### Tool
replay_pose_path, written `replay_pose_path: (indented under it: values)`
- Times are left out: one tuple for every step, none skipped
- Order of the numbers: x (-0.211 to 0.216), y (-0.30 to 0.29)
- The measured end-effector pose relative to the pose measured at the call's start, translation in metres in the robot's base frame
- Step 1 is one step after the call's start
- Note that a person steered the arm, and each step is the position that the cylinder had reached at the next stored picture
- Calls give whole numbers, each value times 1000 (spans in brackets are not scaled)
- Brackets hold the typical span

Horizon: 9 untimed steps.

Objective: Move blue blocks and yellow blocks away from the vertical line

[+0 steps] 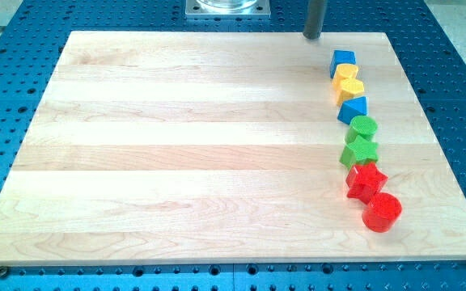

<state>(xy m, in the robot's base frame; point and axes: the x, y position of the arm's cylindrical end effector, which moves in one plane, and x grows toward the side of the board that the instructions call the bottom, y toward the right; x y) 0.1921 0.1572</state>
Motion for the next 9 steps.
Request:
replay_pose_path:
  values:
    - [0,0]
    - [0,0]
    - [0,-1]
    - [44,8]
    - [66,73]
    - [96,100]
    - [128,35]
    - [114,-15]
    - [135,28]
